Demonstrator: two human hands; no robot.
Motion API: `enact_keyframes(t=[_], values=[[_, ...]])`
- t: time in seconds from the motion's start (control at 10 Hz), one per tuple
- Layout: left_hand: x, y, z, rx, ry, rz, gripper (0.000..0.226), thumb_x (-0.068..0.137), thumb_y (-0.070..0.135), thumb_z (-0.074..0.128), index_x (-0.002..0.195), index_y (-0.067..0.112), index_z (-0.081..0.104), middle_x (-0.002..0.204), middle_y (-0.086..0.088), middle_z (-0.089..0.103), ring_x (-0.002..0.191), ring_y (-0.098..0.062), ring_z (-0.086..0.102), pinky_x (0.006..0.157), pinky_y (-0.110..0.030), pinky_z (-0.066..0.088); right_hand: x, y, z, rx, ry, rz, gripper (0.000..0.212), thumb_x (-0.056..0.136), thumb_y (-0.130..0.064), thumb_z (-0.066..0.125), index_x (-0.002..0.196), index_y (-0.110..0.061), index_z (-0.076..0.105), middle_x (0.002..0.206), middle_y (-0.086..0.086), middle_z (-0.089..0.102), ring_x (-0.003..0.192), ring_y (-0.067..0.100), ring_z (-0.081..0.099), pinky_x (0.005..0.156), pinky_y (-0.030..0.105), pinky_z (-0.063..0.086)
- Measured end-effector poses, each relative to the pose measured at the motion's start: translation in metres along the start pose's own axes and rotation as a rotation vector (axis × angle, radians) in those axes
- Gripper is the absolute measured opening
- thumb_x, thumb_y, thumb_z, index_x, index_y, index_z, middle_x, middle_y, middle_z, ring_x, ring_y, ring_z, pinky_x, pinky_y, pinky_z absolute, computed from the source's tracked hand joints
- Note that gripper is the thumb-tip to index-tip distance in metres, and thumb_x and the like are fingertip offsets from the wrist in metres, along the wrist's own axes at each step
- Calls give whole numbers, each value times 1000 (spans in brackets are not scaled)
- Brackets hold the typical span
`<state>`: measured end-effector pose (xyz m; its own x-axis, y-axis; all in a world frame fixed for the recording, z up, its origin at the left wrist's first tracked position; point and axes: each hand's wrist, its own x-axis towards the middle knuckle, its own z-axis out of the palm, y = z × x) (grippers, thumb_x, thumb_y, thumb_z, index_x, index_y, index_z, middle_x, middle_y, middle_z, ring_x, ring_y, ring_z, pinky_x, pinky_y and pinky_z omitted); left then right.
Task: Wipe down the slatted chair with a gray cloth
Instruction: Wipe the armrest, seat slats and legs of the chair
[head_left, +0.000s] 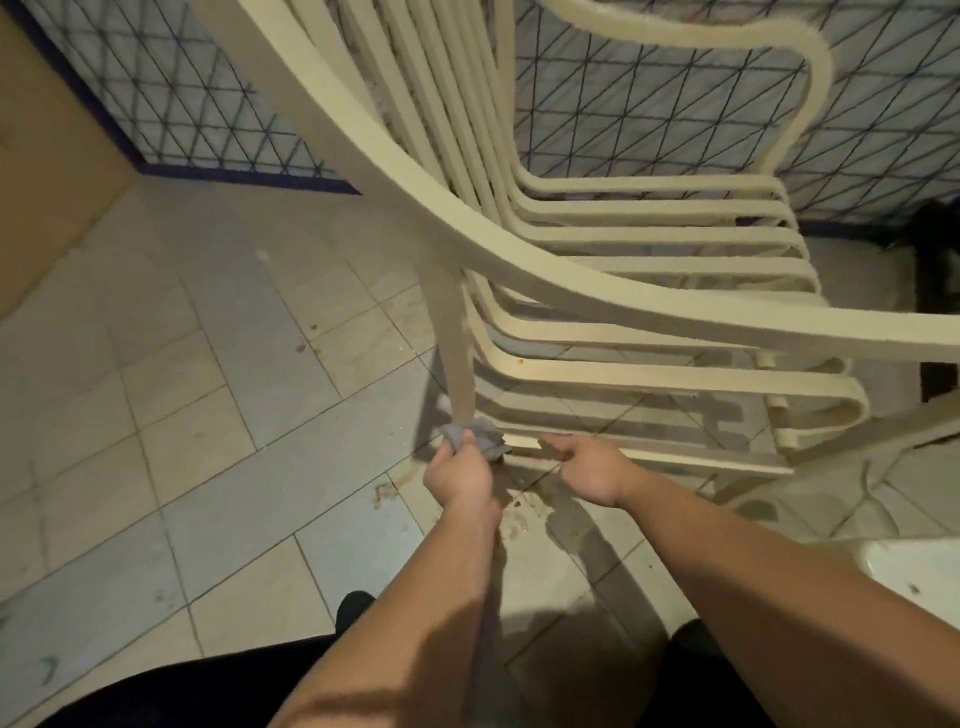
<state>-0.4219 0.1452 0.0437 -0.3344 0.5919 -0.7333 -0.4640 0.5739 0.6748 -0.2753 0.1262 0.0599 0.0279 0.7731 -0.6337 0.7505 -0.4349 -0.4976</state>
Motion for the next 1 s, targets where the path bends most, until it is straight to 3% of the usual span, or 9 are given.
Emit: enact_keyframes(t=[0.1, 0.2, 0.3, 0.4, 0.5, 0.7, 0.8, 0.9, 1.0], values=[[-16, -12, -3, 247, -88, 166, 31, 98, 15, 64, 128, 8, 68, 113, -3, 72, 107, -23, 67, 103, -39, 52, -23, 9, 1, 231, 148, -35, 58, 91, 3, 42, 143, -19, 53, 137, 4, 60, 119, 27, 61, 96, 28, 47], [-36, -27, 1, 654, -207, 463, 39, 98, 15, 62, 137, 7, 60, 113, 3, 67, 109, -16, 62, 91, -24, 46, -47, 39, 7, 245, 187, -15, 49, 93, -2, 45, 136, -20, 61, 135, 1, 62, 118, 19, 61, 96, 18, 44], [-34, -34, 15, 943, -237, 719, 33, 101, 18, 57, 131, 6, 65, 107, -8, 73, 99, -24, 66, 80, -22, 41, -66, 88, 5, 282, 162, 64, 36, 97, -6, 47, 123, -16, 70, 127, 0, 67, 114, 16, 62, 90, 12, 41], [-13, -41, 29, 1221, -215, 873, 19, 101, 20, 53, 99, 9, 69, 86, -11, 68, 84, -34, 66, 66, -29, 40, -79, 120, -9, 314, 152, 186, 32, 99, -8, 47, 120, -14, 70, 128, 5, 66, 116, 22, 62, 98, 24, 46], [-17, -68, 53, 1449, -215, 979, 21, 99, 15, 53, 101, 9, 72, 91, -17, 69, 87, -34, 63, 71, -38, 47, -86, 135, -34, 213, 62, 286, 35, 100, -10, 44, 127, -2, 63, 132, 16, 62, 122, 31, 58, 99, 32, 46], [-54, -121, 98, 1579, -403, 1188, 33, 82, -11, 54, 100, 10, 72, 101, -14, 70, 100, -33, 62, 83, -40, 50, -95, 164, -74, 211, 28, 402, 36, 99, -13, 46, 130, 2, 57, 130, 20, 60, 118, 35, 59, 85, 34, 47], [-66, -138, 116, 1552, -462, 1202, 34, 84, -11, 52, 101, 11, 71, 98, -13, 72, 95, -32, 65, 82, -37, 48, -103, 185, -82, 389, -14, 489, 32, 102, -19, 41, 123, -4, 58, 117, 16, 65, 89, 28, 62, 64, 30, 47], [-82, -151, 138, 1457, -602, 1140, 33, 93, -3, 51, 111, 13, 73, 99, -12, 74, 94, -30, 69, 79, -33, 49, -113, 209, -81, 697, -4, 587, 28, 98, -26, 41, 112, -9, 58, 98, 10, 63, 75, 24, 58, 70, 35, 51], [-104, -158, 154, 1326, -734, 1078, 31, 97, 5, 51, 114, 16, 74, 98, -9, 76, 90, -27, 71, 74, -23, 45, -124, 221, -79, 923, -12, 597, 30, 97, -24, 39, 111, -10, 60, 100, 8, 65, 81, 27, 66, 92, 47, 54]])
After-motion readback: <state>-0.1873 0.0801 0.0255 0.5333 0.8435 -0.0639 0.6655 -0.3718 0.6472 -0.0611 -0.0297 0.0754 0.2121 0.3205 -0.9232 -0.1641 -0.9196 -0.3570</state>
